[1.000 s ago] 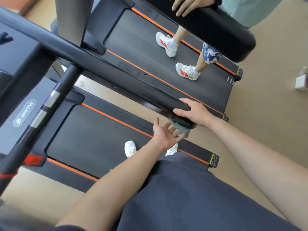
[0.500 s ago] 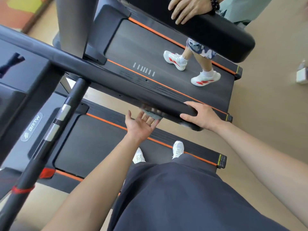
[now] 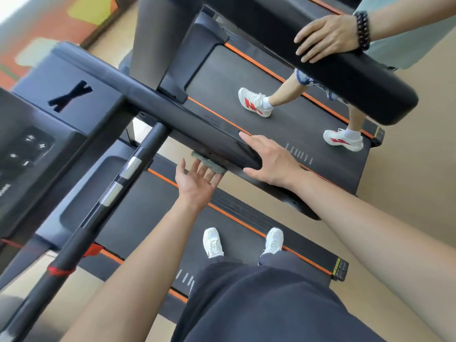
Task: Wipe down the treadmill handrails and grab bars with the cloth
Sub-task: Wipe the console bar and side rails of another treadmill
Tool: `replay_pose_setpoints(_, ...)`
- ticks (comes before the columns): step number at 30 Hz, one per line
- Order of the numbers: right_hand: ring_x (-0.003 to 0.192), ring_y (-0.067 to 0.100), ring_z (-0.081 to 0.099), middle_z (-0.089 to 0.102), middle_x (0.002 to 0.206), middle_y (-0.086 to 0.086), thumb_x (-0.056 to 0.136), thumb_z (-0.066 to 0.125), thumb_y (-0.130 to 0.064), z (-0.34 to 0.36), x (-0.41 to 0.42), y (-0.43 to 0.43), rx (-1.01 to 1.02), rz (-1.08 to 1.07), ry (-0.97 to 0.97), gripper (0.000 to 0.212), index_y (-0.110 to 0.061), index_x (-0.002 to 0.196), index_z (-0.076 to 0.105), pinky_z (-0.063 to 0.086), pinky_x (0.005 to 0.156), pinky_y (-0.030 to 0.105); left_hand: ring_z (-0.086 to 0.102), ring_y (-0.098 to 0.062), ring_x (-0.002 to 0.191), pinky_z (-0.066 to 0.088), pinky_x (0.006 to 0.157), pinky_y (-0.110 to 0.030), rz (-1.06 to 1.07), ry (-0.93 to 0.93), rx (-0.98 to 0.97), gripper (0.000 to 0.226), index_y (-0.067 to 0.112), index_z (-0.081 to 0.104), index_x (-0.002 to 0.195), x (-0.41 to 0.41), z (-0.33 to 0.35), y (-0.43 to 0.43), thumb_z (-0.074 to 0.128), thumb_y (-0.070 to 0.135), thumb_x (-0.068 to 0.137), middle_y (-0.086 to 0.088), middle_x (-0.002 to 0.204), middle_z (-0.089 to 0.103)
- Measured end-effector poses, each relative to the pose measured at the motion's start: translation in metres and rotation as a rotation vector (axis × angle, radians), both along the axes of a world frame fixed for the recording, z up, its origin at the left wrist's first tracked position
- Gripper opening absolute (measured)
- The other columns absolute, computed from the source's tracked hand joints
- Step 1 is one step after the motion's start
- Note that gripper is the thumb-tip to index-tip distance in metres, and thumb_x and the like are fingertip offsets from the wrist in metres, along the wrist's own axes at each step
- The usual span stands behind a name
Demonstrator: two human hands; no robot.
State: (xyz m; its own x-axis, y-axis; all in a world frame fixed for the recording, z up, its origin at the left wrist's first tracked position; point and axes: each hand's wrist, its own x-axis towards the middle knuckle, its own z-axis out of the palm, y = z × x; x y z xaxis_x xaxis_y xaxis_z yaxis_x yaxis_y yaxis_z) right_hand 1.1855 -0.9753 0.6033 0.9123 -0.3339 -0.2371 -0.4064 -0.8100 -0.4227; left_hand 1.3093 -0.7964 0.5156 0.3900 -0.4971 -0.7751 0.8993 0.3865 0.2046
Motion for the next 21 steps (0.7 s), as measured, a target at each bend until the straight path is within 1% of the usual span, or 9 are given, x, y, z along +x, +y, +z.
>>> replay_pose_setpoints(2, 0.118, 0.029, 0.057, 0.045, 0.144, -0.009, 0.083, 0.065, -0.048, -0.004, 0.01, 0.003, -0.022, 0.048, 0.059, 0.094, -0.046, 0.157, 0.007, 0.051, 0.093, 0.042, 0.065, -0.037, 0.12, 0.05, 0.105, -0.055, 0.043, -0.018, 0.02, 0.057, 0.016, 0.06, 0.138, 0.009, -0.001, 0.0, 0.049, 0.053, 0.096, -0.01, 0.138, 0.063)
replay_pose_setpoints(4, 0.111, 0.031, 0.06, 0.049, 0.137, -0.01, 0.083, 0.06, -0.053, -0.009, 0.012, 0.005, -0.061, 0.071, 0.09, 0.094, -0.053, 0.154, -0.001, 0.052, 0.088, 0.042, 0.064, -0.036, 0.123, 0.047, 0.108, -0.055, 0.088, -0.043, 0.046, 0.055, 0.016, 0.061, 0.138, 0.017, -0.001, -0.001, 0.05, 0.05, 0.096, -0.009, 0.139, 0.063)
replay_pose_setpoints(6, 0.104, 0.031, 0.062, 0.053, 0.126, -0.01, 0.082, 0.06, -0.055, -0.011, 0.012, 0.004, -0.078, 0.049, 0.086, 0.092, -0.056, 0.153, 0.001, 0.052, 0.086, 0.042, 0.063, -0.033, 0.124, 0.047, 0.109, -0.054, 0.135, -0.07, 0.08, 0.052, 0.017, 0.062, 0.137, 0.024, 0.0, -0.002, 0.052, 0.047, 0.096, -0.008, 0.141, 0.062)
replay_pose_setpoints(9, 0.096, 0.029, 0.062, 0.056, 0.118, -0.01, 0.08, 0.061, -0.055, -0.009, 0.012, 0.004, -0.081, 0.03, 0.067, 0.092, -0.056, 0.153, 0.004, 0.053, 0.086, 0.042, 0.063, -0.029, 0.124, 0.049, 0.108, -0.05, 0.202, -0.098, 0.115, 0.045, 0.02, 0.066, 0.132, 0.035, 0.002, -0.004, 0.052, 0.042, 0.096, -0.004, 0.138, 0.064)
replay_pose_setpoints(11, 0.093, 0.029, 0.062, 0.056, 0.117, -0.011, 0.08, 0.06, -0.055, -0.009, 0.012, 0.005, -0.084, 0.028, 0.056, 0.092, -0.056, 0.153, 0.005, 0.052, 0.087, 0.042, 0.063, -0.028, 0.121, 0.049, 0.107, -0.047, 0.214, -0.118, 0.117, 0.037, 0.024, 0.07, 0.122, 0.037, 0.003, -0.006, 0.053, 0.04, 0.094, -0.002, 0.131, 0.068)
replay_pose_setpoints(14, 0.094, 0.029, 0.062, 0.056, 0.116, -0.011, 0.08, 0.06, -0.055, -0.008, 0.011, 0.004, -0.078, 0.023, 0.051, 0.091, -0.056, 0.153, 0.006, 0.052, 0.089, 0.042, 0.063, -0.03, 0.112, 0.05, 0.107, -0.046, 0.151, -0.159, 0.116, 0.027, 0.026, 0.07, 0.109, 0.022, 0.004, -0.01, 0.052, 0.039, 0.094, 0.0, 0.115, 0.069)
replay_pose_setpoints(18, 0.099, 0.029, 0.062, 0.056, 0.115, -0.011, 0.079, 0.062, -0.054, -0.007, 0.012, 0.005, -0.08, 0.025, 0.038, 0.091, -0.057, 0.153, 0.008, 0.05, 0.092, 0.042, 0.064, -0.034, 0.111, 0.049, 0.106, -0.056, 0.044, -0.109, 0.062, 0.036, 0.021, 0.069, 0.119, -0.008, -0.002, -0.01, 0.047, 0.038, 0.095, -0.004, 0.111, 0.07)
replay_pose_setpoints(20, 0.099, 0.029, 0.062, 0.056, 0.114, -0.011, 0.079, 0.063, -0.054, -0.007, 0.013, 0.005, -0.087, 0.022, 0.035, 0.092, -0.057, 0.153, 0.007, 0.05, 0.091, 0.042, 0.065, -0.034, 0.11, 0.049, 0.106, -0.056, 0.001, -0.079, 0.041, 0.039, 0.019, 0.069, 0.122, -0.025, -0.004, -0.011, 0.047, 0.038, 0.096, -0.004, 0.107, 0.071)
replay_pose_setpoints(21, 0.099, 0.028, 0.062, 0.056, 0.112, -0.011, 0.079, 0.064, -0.054, -0.008, 0.013, 0.005, -0.086, 0.024, 0.033, 0.093, -0.057, 0.153, 0.008, 0.051, 0.09, 0.042, 0.065, -0.034, 0.111, 0.049, 0.107, -0.056, -0.019, -0.069, 0.03, 0.04, 0.019, 0.068, 0.124, -0.034, -0.004, -0.012, 0.047, 0.038, 0.096, -0.004, 0.109, 0.071)
